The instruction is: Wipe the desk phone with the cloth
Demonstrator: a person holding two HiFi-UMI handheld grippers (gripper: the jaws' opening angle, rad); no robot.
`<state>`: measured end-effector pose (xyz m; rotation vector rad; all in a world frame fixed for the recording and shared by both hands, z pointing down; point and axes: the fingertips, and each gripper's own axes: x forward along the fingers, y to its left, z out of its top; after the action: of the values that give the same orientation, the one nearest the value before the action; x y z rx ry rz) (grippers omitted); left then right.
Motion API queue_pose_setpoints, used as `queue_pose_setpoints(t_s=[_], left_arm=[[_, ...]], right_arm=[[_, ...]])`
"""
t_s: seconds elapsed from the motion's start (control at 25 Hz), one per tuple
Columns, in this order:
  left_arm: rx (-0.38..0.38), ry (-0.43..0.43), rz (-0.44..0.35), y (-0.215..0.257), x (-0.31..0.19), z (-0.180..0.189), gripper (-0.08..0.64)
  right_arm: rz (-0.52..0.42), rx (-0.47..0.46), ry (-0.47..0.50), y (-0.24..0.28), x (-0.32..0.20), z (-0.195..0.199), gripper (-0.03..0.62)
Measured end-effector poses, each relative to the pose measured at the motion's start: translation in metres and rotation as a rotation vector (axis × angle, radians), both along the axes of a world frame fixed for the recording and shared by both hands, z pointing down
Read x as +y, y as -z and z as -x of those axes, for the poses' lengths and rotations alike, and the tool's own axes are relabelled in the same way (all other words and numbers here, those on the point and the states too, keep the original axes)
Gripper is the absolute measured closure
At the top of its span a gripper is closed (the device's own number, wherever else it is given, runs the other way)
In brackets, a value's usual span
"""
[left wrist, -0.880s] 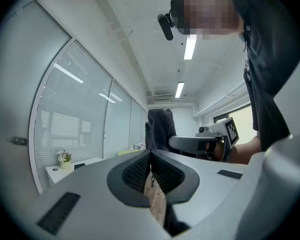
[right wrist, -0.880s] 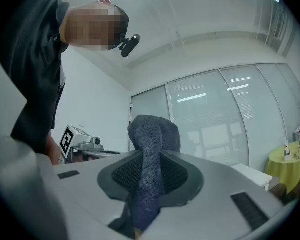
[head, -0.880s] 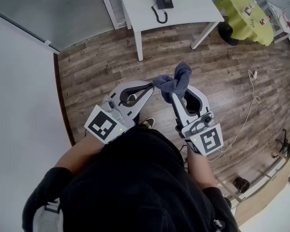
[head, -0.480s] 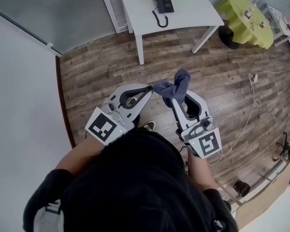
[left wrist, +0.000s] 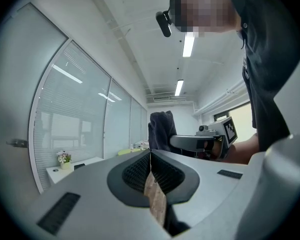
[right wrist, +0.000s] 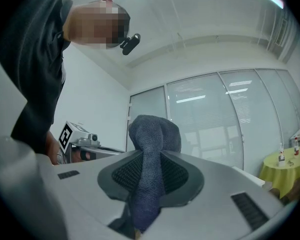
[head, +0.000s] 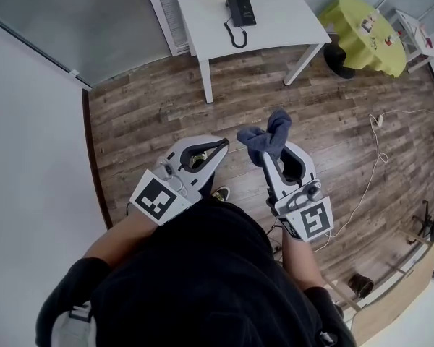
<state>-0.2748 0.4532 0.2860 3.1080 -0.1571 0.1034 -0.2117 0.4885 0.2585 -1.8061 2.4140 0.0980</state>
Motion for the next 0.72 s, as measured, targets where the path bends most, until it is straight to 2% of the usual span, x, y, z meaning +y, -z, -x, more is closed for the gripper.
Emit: queue_pose_setpoints(t_s=[0.28,0.72], left_arm=[[0.003,-0.012,0.013,-0.002,-0.02,-0.018,0.549],[0.02,-0.074,0.042,-0.004,-0.07,-0.064,0.549]], right_arm=[[-0.008,-0.048,0.011,0.006,-0.019,-0.013,0.494],[0.058,-0.007,-0.021,-0.007,-0.072,-0.05,0.494]])
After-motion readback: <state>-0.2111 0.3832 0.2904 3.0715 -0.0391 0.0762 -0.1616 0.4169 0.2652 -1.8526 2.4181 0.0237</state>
